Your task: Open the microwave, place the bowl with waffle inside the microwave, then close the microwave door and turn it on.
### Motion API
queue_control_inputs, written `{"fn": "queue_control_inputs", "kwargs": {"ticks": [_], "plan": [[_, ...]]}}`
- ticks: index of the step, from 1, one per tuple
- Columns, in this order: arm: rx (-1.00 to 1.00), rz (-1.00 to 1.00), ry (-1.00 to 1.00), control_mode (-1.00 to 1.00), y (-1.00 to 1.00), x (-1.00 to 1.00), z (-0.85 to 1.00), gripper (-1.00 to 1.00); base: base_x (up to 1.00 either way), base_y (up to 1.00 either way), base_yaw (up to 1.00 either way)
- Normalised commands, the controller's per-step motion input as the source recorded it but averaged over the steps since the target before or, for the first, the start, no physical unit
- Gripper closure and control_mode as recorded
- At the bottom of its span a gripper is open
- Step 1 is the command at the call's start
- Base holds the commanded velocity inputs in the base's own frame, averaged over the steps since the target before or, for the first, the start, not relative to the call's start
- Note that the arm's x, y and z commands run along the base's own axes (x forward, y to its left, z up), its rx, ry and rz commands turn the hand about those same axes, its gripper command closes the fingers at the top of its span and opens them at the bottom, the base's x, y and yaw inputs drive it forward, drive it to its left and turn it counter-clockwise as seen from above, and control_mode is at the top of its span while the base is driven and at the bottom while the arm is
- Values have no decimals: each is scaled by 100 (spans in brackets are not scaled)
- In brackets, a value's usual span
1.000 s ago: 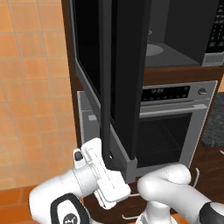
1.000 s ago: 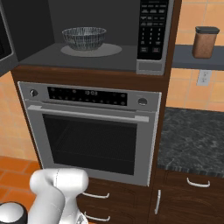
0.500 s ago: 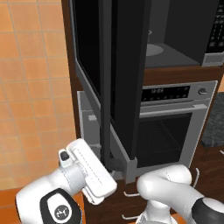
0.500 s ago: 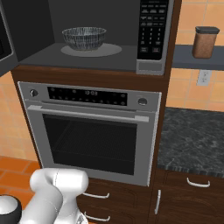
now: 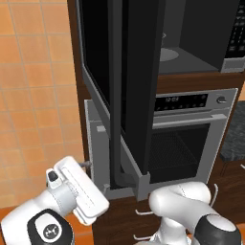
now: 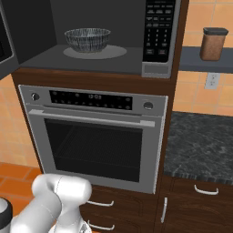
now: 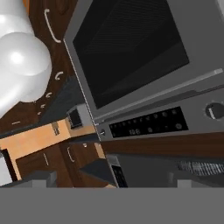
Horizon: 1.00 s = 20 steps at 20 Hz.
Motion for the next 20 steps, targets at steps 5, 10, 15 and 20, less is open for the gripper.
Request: {"fn": "queue_control_inputs", "kwargs": {"ticks": [5, 10, 15, 20], "plan": [[0, 0, -13, -100, 43, 0, 9, -100, 0, 0, 0], [0, 0, -3, -100, 48, 1, 5, -100, 0, 0, 0], [0, 0, -13, -100, 45, 2, 1, -100, 0, 0, 0], [0, 0, -29, -100, 9, 13, 1, -100, 0, 0, 0]]}}
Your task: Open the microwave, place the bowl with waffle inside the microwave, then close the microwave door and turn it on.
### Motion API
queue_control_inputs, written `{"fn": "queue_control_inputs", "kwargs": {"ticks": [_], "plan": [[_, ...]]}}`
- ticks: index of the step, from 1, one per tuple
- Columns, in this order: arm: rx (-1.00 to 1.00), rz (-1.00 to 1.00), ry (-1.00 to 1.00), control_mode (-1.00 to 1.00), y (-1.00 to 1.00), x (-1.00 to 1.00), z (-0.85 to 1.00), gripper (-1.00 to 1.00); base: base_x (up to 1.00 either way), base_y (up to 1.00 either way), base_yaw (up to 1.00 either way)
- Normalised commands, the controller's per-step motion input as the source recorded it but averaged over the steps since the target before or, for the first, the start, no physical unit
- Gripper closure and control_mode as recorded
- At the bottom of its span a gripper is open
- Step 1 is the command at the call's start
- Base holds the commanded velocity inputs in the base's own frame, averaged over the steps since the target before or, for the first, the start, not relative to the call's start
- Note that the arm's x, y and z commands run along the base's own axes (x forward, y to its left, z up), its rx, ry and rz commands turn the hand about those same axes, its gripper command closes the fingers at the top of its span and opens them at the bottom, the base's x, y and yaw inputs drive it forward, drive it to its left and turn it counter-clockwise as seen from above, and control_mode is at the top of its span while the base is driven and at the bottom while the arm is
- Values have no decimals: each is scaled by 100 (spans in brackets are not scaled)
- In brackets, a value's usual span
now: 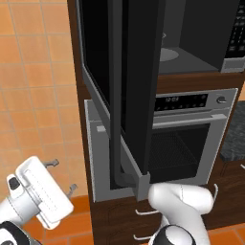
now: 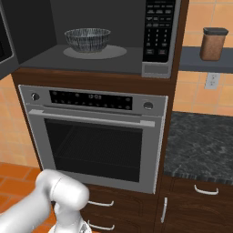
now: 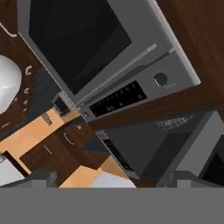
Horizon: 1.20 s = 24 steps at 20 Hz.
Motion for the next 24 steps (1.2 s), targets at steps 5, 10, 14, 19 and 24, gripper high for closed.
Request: {"fn": "queue_control_inputs", "kwargs": {"ticks": [5, 10, 14, 19, 24], "plan": [[0, 0, -36, -100, 7, 5, 2, -100, 0, 0, 0], [0, -1, -29, -100, 21, 0, 13, -100, 0, 0, 0], [3, 0, -4, -100, 26, 0, 20, -100, 0, 0, 0], [7, 0, 4, -100, 26, -6, 3, -100, 0, 0, 0], [7, 0, 5, -100, 28, 0, 9, -100, 0, 0, 0]]}}
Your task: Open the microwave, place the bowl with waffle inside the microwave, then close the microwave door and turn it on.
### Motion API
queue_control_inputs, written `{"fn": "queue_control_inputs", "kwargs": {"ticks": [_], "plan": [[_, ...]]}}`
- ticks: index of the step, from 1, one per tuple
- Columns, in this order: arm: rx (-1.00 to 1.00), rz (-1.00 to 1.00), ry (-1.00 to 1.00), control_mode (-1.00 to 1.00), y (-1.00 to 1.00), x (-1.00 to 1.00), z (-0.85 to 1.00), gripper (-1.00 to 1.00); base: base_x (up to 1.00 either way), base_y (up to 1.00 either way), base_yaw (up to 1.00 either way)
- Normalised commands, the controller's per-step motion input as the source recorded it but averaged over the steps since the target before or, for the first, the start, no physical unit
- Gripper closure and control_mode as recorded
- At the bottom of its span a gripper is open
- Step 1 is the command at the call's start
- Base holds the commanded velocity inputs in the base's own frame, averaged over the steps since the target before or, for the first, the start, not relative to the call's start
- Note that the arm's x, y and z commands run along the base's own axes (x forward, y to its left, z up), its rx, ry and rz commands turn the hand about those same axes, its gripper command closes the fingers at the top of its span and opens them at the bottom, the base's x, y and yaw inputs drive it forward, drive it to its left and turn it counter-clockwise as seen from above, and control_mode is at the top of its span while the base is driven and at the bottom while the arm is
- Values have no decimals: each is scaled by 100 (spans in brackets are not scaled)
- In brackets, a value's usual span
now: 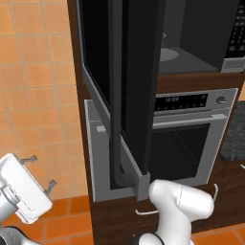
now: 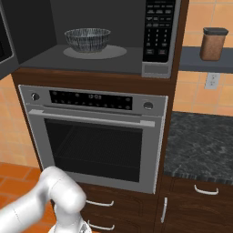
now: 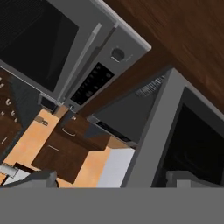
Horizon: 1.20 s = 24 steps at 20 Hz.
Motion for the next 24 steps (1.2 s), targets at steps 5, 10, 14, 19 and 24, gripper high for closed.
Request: {"fn": "queue_control_inputs", "kwargs": {"ticks": [5, 10, 14, 19, 24], "plan": [[6, 0, 0, -100, 28, 0, 9, -100, 0, 0, 0], [5, 0, 0, -100, 14, 0, 10, -100, 0, 0, 0], [4, 0, 0, -100, 0, 0, 11, -100, 0, 0, 0], [2, 0, 0, -100, 0, 0, 16, -100, 0, 0, 0], [1, 0, 0, -100, 0, 0, 20, -100, 0, 0, 0]]}}
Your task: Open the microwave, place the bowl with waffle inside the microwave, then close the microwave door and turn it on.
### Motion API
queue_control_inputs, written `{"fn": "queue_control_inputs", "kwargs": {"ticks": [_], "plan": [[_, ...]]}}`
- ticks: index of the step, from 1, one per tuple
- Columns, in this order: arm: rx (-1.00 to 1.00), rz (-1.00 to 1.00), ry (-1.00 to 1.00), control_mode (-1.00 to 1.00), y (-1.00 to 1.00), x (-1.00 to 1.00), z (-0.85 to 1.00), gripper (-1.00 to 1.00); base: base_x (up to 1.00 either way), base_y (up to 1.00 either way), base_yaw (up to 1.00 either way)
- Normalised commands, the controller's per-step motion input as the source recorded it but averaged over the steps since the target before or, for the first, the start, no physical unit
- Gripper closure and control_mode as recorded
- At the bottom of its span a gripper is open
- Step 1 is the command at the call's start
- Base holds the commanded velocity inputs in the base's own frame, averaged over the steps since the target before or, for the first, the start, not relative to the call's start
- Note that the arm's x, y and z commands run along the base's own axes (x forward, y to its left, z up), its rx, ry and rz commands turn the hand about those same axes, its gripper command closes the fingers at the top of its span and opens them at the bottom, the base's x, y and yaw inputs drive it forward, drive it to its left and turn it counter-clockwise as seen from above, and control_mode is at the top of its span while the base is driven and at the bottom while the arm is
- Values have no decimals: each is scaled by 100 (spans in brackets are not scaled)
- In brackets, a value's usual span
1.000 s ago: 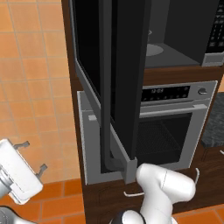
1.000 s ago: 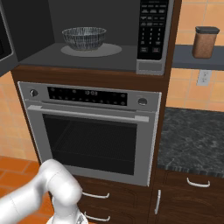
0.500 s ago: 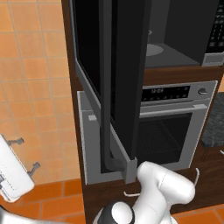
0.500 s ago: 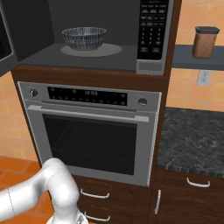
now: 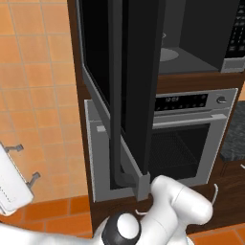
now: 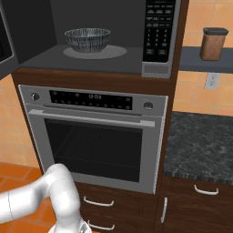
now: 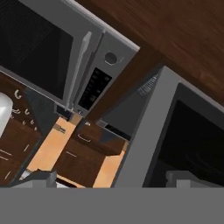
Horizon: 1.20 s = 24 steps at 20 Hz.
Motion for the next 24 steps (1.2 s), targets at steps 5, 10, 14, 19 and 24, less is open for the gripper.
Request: {"fn": "queue_control_inputs", "kwargs": {"ticks": [5, 10, 14, 19, 24], "plan": [[1, 0, -1, -100, 0, 0, 18, -100, 0, 0, 0], [1, 1, -7, -100, -16, -6, 10, -100, 0, 0, 0], [2, 0, -14, -100, -29, -14, 13, -100, 0, 0, 0], [2, 0, -14, -100, -38, -16, 13, -100, 0, 0, 0], [2, 4, -12, -100, -56, -5, 6, -100, 0, 0, 0]]}}
